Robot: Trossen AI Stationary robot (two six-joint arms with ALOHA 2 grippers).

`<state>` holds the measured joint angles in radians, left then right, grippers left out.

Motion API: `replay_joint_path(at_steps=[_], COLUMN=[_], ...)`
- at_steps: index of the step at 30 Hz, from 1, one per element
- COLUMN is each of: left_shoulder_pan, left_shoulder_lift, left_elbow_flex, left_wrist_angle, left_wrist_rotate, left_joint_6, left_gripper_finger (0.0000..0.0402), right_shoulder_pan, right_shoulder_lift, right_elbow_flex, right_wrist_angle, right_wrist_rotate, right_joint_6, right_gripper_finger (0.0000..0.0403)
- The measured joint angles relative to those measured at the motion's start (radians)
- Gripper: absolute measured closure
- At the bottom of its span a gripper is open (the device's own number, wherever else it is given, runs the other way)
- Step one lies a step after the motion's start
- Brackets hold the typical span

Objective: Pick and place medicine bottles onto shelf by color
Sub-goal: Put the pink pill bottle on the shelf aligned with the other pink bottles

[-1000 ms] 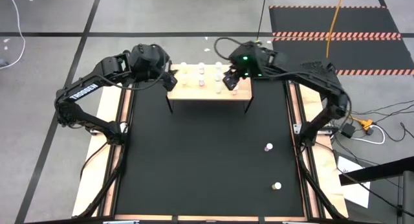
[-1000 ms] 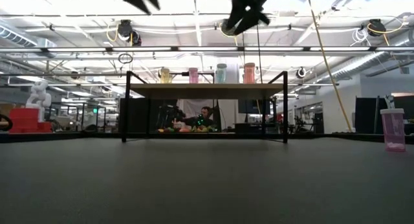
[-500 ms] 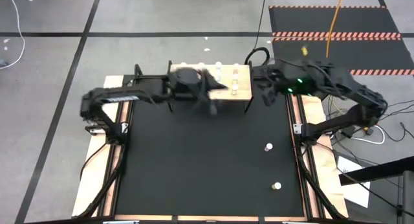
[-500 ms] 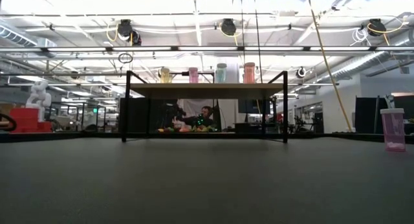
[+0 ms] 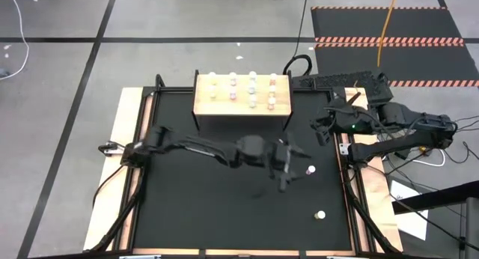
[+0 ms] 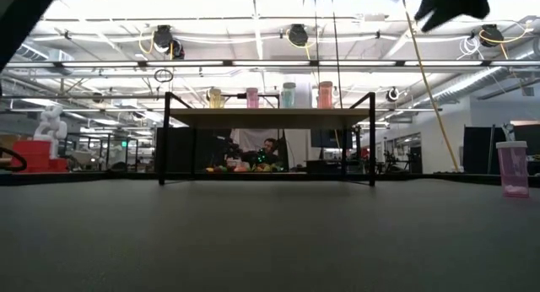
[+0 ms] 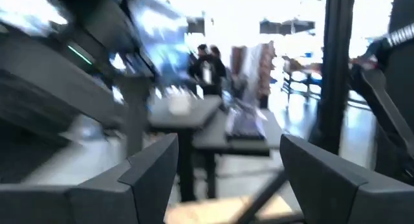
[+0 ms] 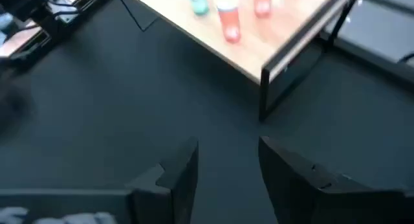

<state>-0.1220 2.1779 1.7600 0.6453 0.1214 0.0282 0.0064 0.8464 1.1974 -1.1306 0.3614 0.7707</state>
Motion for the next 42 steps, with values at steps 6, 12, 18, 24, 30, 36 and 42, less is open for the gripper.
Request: replay_joint_path(at_steps=[6,12,18,24,30,36,42], left_shoulder_pan=[-0.058,-0.112,-0.133,-0.135,-0.144,-0.135,-0.083], left_shoulder_lift=[0.239,0.366,0.455,0.511,0.563,0.547,0.456], left_elbow_flex=[0.328,0.46,0.462,0.464,0.461,0.463,0.462], left_wrist_angle=[-0.167,-0.362,-0.316,-0.16,-0.154,-0.21,-0.393], left_wrist_rotate=[0.023,0.046,0.06,0.045,0.014,-0.072,-0.22], left_joint_6=[-0.001,0.095,-0.038,-0.141,-0.207,-0.14,-0.07], left_gripper_finger=[0.0128,0.0128,0.0128,0.0128,0.0128,0.0128,0.0128], right_shoulder_pan=[0.022,0.056,0.1,0.115,0.114,0.114,0.138], right_shoulder_lift=[-0.039,-0.04,-0.039,-0.039,-0.037,-0.041,-0.055], right_elbow_flex=[-0.111,-0.15,-0.188,-0.233,-0.261,-0.261,-0.261], right_wrist_angle=[0.012,0.029,0.159,0.237,0.249,0.249,0.251], right_wrist_rotate=[-0.026,-0.052,-0.05,-0.024,-0.023,-0.038,-0.071], right_joint_6=[0.104,0.162,0.165,0.16,0.165,0.18,0.194], right_gripper_finger=[0.0249,0.025,0.025,0.025,0.025,0.025,0.025])
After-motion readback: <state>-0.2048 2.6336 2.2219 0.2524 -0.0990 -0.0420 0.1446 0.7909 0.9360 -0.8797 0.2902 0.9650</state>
